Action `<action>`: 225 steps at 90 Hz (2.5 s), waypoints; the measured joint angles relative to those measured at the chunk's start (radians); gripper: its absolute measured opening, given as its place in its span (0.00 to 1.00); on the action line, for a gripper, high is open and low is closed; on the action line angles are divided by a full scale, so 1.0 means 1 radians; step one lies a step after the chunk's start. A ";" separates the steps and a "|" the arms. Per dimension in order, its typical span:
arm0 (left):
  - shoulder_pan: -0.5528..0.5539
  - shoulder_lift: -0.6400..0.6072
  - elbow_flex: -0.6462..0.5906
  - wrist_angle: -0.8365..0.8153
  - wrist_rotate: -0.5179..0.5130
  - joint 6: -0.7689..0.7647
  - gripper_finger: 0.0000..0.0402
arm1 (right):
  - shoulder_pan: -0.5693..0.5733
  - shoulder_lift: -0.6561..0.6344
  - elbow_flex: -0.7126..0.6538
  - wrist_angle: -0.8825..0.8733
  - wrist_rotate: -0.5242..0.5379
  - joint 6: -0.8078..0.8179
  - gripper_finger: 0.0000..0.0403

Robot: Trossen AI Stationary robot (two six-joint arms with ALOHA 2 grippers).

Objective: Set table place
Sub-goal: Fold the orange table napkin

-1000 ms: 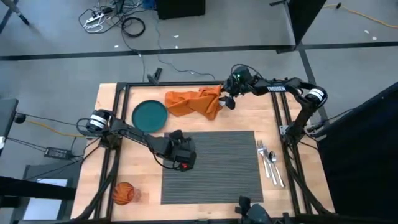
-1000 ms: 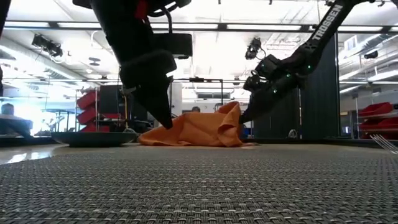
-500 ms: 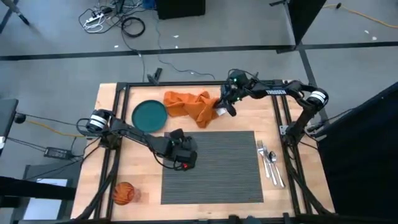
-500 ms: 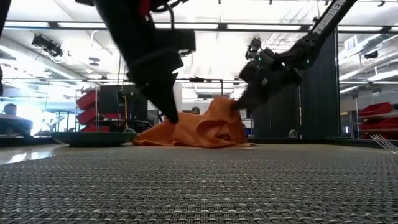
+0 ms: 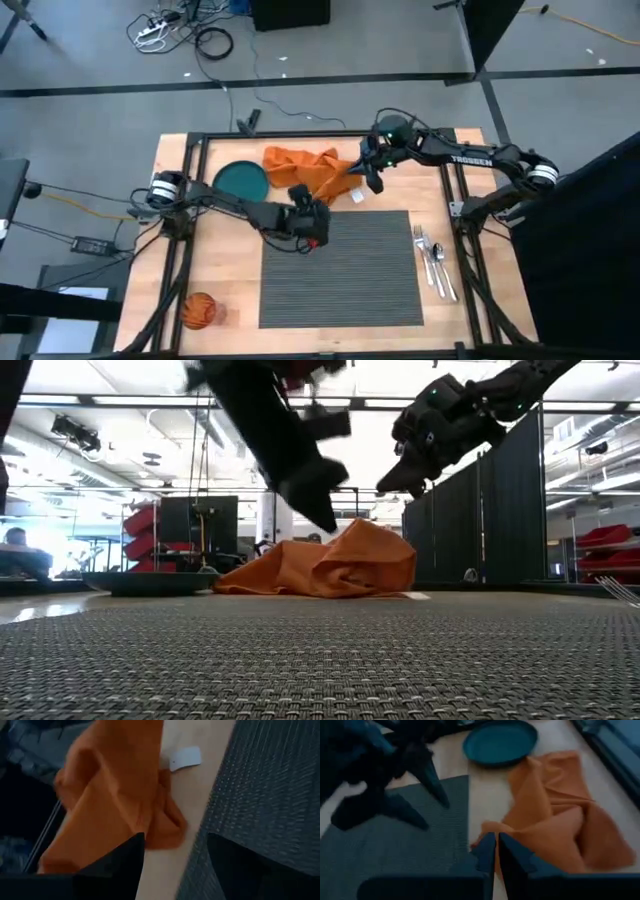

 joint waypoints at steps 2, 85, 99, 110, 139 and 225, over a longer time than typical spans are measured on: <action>0.017 0.003 -0.008 0.011 0.021 0.019 0.50 | -0.001 -0.001 0.000 0.000 0.000 -0.002 0.00; 0.245 0.004 -0.183 0.368 0.147 0.179 0.03 | -0.002 -0.008 0.000 -0.018 0.085 -0.083 0.00; 0.198 -0.065 -0.075 0.249 0.134 0.181 0.00 | 0.039 -0.113 0.000 -0.102 0.200 -0.086 0.00; 0.146 -0.139 0.037 0.085 0.120 0.178 0.00 | 0.094 -0.241 0.000 -0.164 0.268 -0.062 0.00; 0.062 -0.193 0.238 -0.311 0.083 0.071 0.00 | 0.282 -0.399 -0.029 -0.354 0.355 0.091 0.00; 0.021 0.146 0.168 -0.141 0.149 -0.026 0.57 | 0.243 -0.201 -0.376 -0.038 0.586 0.117 0.40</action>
